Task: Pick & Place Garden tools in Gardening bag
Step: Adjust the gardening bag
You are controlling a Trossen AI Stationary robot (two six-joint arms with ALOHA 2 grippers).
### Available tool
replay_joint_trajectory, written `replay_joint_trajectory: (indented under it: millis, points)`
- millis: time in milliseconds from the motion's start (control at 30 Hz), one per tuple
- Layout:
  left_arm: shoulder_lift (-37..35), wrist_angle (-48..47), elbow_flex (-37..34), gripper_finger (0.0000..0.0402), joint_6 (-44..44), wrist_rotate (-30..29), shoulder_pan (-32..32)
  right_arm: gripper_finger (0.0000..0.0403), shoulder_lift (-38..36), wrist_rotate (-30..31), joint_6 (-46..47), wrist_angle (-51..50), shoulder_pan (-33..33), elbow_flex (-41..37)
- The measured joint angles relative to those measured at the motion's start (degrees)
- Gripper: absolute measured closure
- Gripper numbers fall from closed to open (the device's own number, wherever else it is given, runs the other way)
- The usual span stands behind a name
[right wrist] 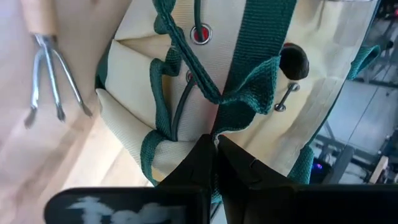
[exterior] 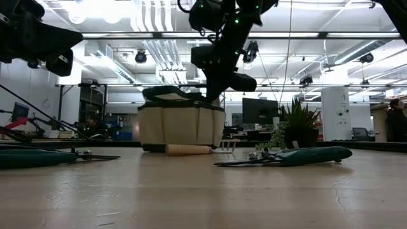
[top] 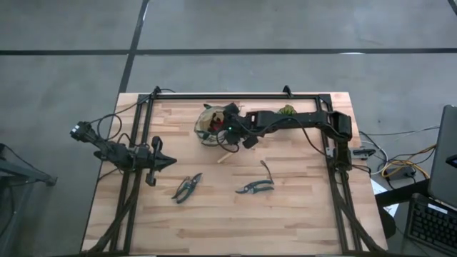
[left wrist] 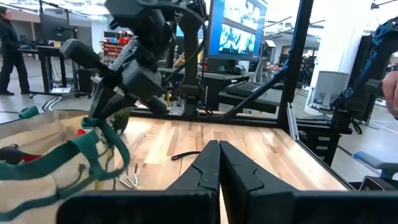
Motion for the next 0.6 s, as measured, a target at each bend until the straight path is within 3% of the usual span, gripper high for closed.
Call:
replay_joint_trajectory:
  millis: [167, 400, 600]
  points:
    - [0.0, 0.0, 0.0, 0.0396, 0.0, 0.0, 0.0, 0.0394, 0.0, 0.4, 0.1, 0.2, -0.1, 0.0]
    - [0.0, 0.0, 0.0, 0.0396, 0.0, 0.0, 0.0, 0.0390, 0.0, 5.6, 0.1, 0.2, 0.2, 0.0]
    - [0.0, 0.0, 0.0, 0.0396, 0.0, 0.0, 0.0, 0.0343, -0.1, 7.3, 1.2, 0.2, 0.2, 0.0]
